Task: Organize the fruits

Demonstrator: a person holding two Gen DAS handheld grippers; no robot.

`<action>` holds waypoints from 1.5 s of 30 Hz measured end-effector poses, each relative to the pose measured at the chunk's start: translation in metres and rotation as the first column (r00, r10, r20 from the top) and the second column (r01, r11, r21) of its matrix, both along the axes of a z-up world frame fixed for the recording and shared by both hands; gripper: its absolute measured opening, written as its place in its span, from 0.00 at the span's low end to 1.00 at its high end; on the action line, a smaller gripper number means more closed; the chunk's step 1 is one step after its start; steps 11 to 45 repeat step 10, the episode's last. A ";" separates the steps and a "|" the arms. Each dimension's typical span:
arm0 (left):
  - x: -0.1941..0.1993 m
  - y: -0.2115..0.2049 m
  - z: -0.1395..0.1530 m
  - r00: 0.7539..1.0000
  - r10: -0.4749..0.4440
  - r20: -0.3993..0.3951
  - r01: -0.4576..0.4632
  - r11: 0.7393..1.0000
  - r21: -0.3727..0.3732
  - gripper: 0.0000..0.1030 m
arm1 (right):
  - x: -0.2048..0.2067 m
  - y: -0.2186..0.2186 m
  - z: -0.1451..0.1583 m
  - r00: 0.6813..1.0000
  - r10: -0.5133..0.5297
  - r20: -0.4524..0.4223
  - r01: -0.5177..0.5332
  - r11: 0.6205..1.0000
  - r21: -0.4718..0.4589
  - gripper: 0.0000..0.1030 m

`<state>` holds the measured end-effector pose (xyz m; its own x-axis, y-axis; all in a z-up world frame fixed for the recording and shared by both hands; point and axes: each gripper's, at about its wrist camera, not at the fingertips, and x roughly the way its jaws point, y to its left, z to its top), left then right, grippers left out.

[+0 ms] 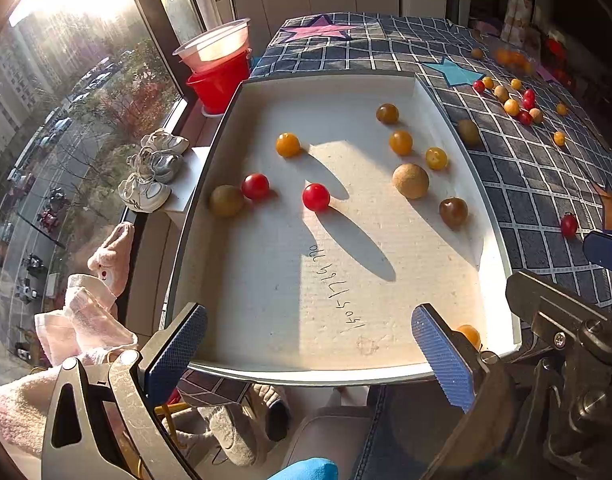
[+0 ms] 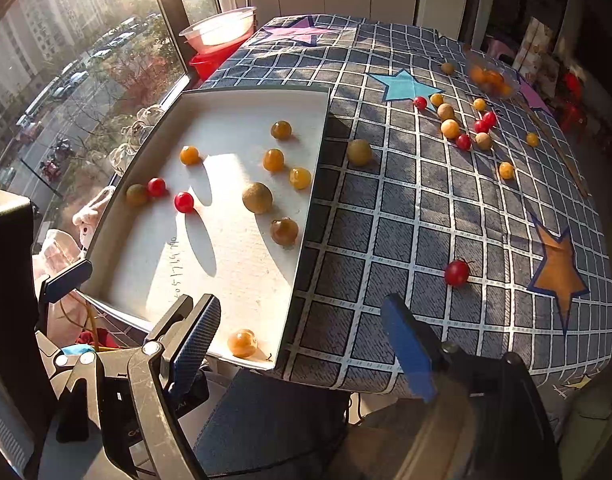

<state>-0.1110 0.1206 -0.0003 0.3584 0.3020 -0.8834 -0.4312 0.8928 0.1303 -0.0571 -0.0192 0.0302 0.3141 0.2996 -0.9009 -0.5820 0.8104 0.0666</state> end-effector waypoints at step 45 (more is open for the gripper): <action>-0.002 -0.002 0.001 0.999 -0.013 0.032 0.013 1.000 0.003 1.00 | 0.001 0.003 -0.003 1.000 0.007 -0.009 -0.007 1.000 -0.005 0.82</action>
